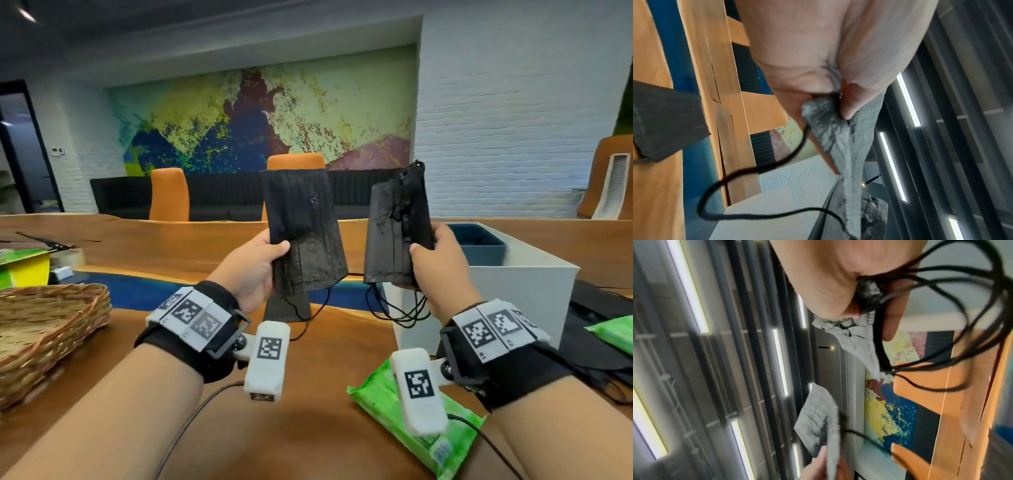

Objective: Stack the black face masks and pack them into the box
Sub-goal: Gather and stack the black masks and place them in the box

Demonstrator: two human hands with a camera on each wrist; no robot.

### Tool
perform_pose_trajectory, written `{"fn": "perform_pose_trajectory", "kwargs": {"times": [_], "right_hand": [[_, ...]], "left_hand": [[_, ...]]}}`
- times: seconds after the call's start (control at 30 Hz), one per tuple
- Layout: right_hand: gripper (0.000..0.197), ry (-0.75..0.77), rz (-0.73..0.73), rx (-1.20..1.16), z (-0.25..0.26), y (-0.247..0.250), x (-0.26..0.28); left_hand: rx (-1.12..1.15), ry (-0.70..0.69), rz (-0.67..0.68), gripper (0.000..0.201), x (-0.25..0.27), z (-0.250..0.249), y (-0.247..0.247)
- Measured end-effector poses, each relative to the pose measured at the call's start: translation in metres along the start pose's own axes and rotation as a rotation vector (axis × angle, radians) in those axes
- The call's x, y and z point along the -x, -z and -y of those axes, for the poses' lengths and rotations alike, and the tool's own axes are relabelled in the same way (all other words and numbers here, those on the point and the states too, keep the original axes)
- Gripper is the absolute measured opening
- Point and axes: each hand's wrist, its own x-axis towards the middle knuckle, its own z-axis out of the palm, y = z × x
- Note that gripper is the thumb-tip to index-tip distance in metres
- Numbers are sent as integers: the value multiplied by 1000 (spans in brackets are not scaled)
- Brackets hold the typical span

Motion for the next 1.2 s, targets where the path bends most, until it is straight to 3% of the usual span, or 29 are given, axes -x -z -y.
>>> {"fn": "perform_pose_trajectory", "kwargs": {"times": [0.13, 0.33, 0.47, 0.6, 0.87, 1.03, 1.2], "right_hand": [[26, 16, 107, -1, 1, -7, 5], [27, -184, 281, -254, 3, -27, 14], [28, -244, 325, -367, 0, -31, 16], [27, -280, 278, -350, -4, -34, 15], [49, -263, 330, -405, -5, -33, 16], [21, -136, 325, -306, -4, -34, 16], [21, -95, 289, -217, -4, -31, 15]], "left_hand": [[-3, -9, 54, 32, 0, 0, -13], [-88, -30, 65, 32, -4, 5, -38], [-164, -21, 42, 34, -9, 9, -46], [-214, -17, 31, 34, -12, 12, -46], [-192, -18, 24, 31, -13, 12, -45], [-156, -16, 26, 31, -11, 11, -46], [-176, 66, -9, 25, -15, 6, -36]]}}
